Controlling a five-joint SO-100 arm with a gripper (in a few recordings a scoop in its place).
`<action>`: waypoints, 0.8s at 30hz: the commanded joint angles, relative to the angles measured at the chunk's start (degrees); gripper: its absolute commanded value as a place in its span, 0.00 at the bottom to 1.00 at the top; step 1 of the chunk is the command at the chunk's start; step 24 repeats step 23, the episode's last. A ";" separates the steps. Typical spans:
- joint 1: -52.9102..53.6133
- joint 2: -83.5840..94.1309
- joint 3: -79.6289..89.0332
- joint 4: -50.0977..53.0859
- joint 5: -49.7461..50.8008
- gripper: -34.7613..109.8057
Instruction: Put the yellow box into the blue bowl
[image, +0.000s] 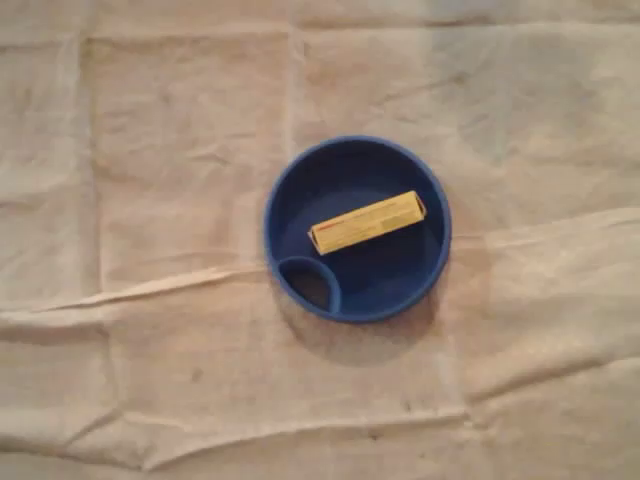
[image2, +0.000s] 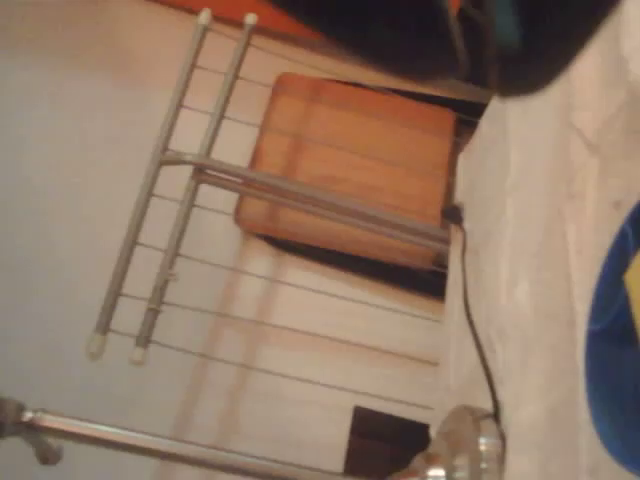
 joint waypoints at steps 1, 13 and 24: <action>-0.09 0.09 -0.44 0.00 0.44 0.24; -0.09 2.90 -0.35 -0.09 0.44 0.24; -0.09 2.90 -0.26 -0.09 0.44 0.24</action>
